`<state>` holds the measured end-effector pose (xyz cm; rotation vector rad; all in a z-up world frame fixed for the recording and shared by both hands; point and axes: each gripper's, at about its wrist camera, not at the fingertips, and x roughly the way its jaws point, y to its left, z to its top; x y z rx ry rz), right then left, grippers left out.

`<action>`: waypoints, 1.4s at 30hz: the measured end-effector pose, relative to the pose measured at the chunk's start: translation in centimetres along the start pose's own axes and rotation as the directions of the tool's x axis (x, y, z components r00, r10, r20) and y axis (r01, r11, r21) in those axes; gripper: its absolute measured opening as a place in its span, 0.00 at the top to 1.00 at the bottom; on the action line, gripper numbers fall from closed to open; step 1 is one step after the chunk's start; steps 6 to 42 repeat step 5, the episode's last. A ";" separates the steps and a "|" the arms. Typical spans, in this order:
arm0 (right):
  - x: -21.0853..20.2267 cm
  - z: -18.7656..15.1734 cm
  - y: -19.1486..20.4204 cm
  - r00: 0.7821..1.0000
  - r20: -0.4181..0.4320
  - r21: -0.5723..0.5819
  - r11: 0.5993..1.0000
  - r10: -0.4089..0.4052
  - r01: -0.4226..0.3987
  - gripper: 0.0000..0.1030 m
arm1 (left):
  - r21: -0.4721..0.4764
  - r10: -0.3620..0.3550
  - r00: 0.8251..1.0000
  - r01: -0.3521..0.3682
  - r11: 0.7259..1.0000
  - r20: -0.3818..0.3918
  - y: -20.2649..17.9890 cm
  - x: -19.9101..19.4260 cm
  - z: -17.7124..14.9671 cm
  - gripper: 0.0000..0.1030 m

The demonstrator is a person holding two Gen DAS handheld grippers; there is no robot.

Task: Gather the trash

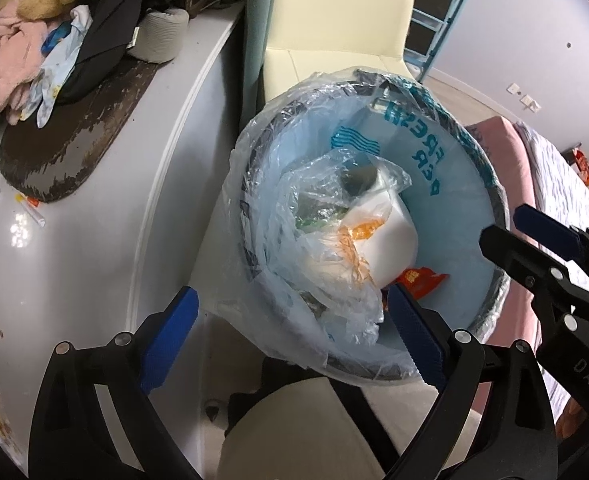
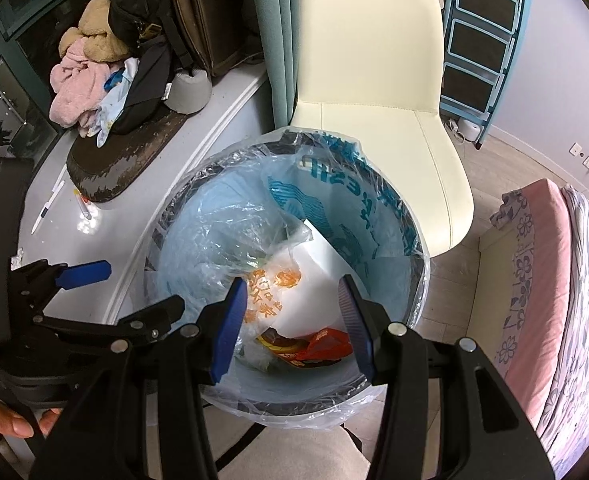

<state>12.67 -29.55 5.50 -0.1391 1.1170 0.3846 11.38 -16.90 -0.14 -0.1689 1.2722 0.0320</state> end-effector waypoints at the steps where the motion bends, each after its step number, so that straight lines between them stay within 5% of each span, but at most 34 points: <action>1: 0.0 0.0 0.1 1.000 0.001 -0.001 1.000 0.001 -0.001 0.55 | 0.002 0.003 1.000 -0.003 1.000 -0.001 0.0 0.0 -0.1 0.10; 42: 0.0 -0.2 0.7 1.000 -0.003 -0.005 1.000 0.005 -0.005 0.55 | 0.010 0.006 1.000 -0.006 1.000 -0.006 0.0 -0.2 -0.5 0.10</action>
